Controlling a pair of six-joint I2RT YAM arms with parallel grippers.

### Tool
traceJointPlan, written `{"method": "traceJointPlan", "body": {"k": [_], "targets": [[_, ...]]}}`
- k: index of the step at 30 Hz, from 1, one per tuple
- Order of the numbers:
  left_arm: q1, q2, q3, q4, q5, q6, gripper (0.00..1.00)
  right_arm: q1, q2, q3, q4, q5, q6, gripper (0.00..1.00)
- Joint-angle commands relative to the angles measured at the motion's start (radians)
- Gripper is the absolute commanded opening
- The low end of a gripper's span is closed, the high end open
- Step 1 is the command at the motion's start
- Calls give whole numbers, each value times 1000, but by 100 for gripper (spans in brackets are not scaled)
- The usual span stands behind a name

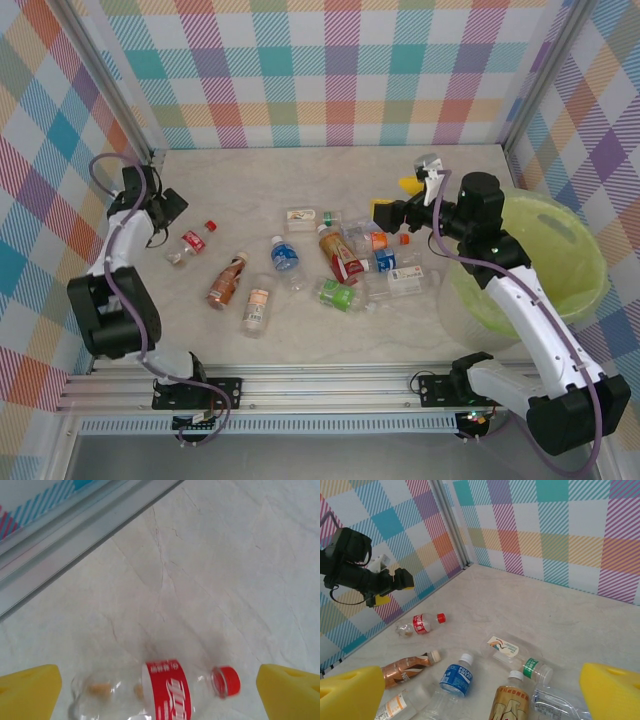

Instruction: Put the plastic bottles in the bin

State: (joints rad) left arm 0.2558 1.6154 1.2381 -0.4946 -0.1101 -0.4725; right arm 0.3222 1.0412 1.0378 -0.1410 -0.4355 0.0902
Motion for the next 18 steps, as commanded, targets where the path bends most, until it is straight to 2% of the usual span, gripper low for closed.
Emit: {"method": "traceJointPlan", "body": {"k": [1,5,10,18], "targets": [[17,99,50,2,158,88,100,10,-37,-12,-12,25,-30,100],[19,153,43,39,246,110,100,11,-69,-31,-16,43,-42,100],[19,127,-65,104,365,109,100,12,-90,-38,-41,56,-61,100],[7,-14,-238,94,390,70,100,12,-86,-39,-44,57,-65,100]]}}
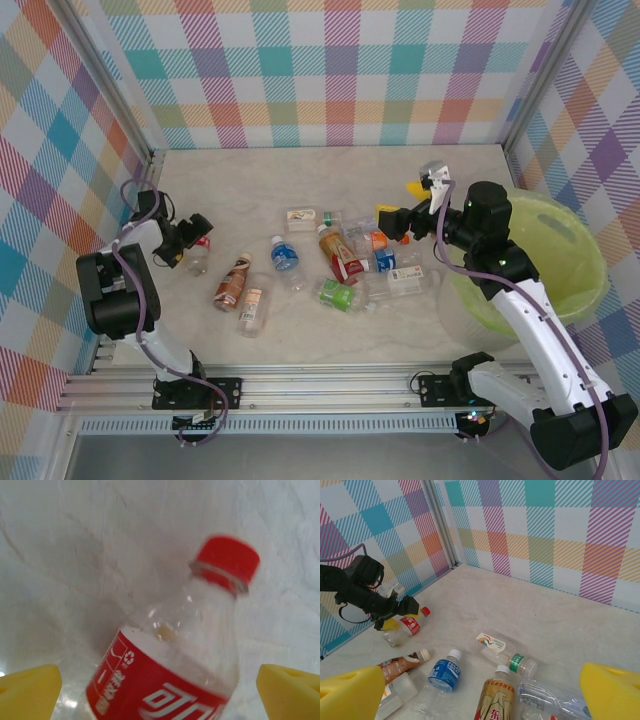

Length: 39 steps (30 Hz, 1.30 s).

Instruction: Put the plastic bottles in the bin

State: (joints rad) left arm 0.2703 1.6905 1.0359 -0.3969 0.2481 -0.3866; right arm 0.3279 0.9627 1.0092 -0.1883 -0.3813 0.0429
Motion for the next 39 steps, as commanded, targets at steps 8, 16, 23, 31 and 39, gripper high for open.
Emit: {"method": "traceJointPlan", "body": {"k": [8,16,23,31,39], "targets": [[-151,-136,-117,-19,-161,-36,100,8,10,-20,27,-6,-14,100],[-208,-13,-32,-86,-294,-12,97,9,29,-18,30,-18,-15,100],[-238,19,-32,-75,-326,-7,72,11,56,-14,47,-22,16,100],[-242,-91,-55,-87,-294,25,55,13,149,18,110,-45,218,100],[-354,-366,-42,-79,-220,-46,50,103,312,75,200,19,439,100]]}}
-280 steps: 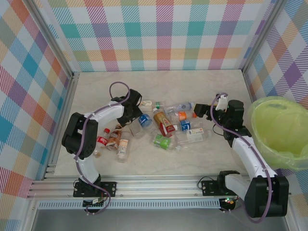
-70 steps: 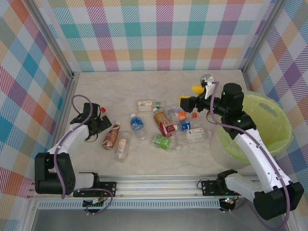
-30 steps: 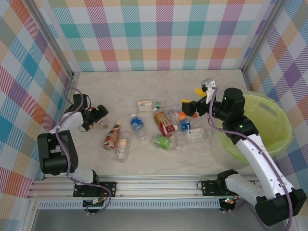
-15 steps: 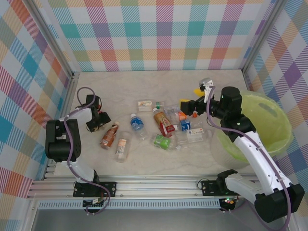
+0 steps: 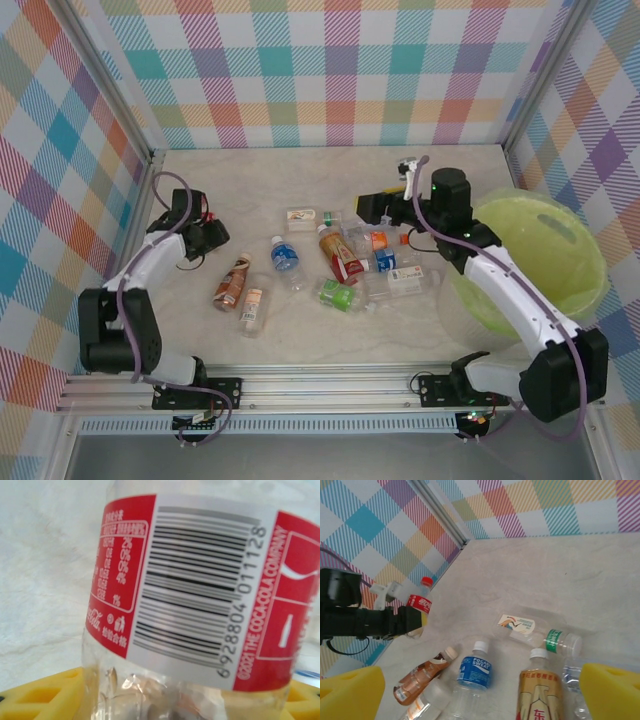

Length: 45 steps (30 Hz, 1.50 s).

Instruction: Put the plastic bottles in the bin

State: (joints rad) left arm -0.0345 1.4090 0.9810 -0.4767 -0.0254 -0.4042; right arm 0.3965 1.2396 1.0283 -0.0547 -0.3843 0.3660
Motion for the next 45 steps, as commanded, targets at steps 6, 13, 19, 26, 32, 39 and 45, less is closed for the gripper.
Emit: {"method": "traceJointPlan", "body": {"k": [6,13,19,26,32,39,45], "targets": [[-183,-221,4,229,309,-13,48,109,155,143,55,28,212,100],[-335,-215,26,429,592,65,48,151,227,251,54,-104,287,100],[-398,-163,81,432,716,121,48,155,222,264,167,-182,386,100],[-458,-105,144,367,763,187,48,157,221,293,200,-119,370,88],[-475,-85,158,366,806,208,49,157,214,306,152,-44,322,63],[-484,-64,167,359,822,216,55,157,166,289,111,3,255,34],[-484,-60,168,355,809,218,62,157,127,268,78,22,213,19]]}}
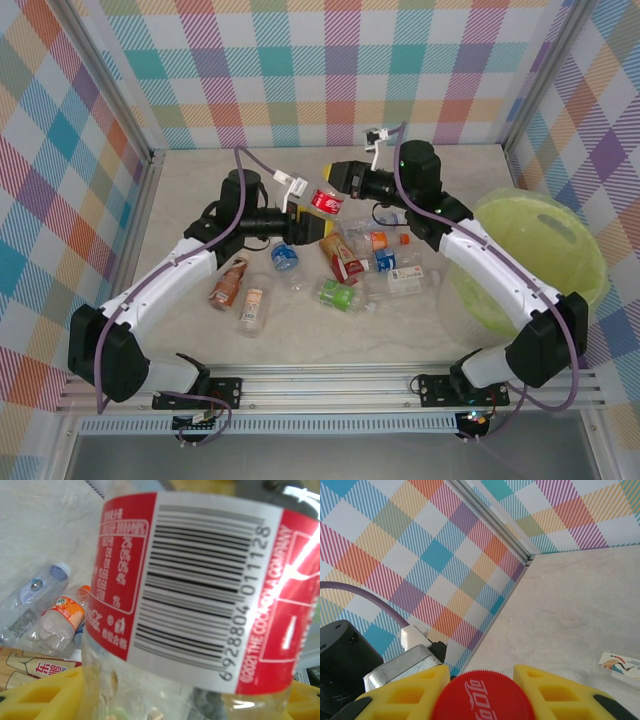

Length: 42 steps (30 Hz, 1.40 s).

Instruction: Put the plastic bottles in the bin

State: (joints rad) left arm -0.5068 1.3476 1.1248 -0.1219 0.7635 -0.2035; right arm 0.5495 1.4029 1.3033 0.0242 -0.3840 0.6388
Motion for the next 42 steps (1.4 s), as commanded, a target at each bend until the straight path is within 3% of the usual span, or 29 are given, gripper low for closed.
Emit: {"method": "traceJointPlan", "body": {"k": [1,5,9,14,20,25,31,35,37,42], "targets": [[-12,2,23,2,18,17,65,4,-39,-7,-7,23,-63,18],[-12,-12,12,5,-14,10,88,4,-51,-4,-27,30,-81,17],[-12,-44,-19,17,-67,22,100,4,-76,1,-91,69,-135,17],[-12,-120,-93,62,-156,32,100,3,-144,75,-347,234,-315,19],[-12,-222,-224,159,-439,26,100,2,-307,231,-697,564,-537,20],[-10,-249,-299,259,-581,18,100,2,-441,347,-829,813,-632,20],[-10,-206,-297,299,-616,9,100,1,-541,292,-808,1209,-793,22],[-10,-189,-297,319,-618,1,100,-4,-580,110,-602,1407,-973,22],[-10,-185,-295,327,-619,-7,100,-31,-585,40,-549,1422,-999,23],[-10,-185,-294,334,-608,-22,100,-155,-606,-46,-553,1355,-861,22]]}}
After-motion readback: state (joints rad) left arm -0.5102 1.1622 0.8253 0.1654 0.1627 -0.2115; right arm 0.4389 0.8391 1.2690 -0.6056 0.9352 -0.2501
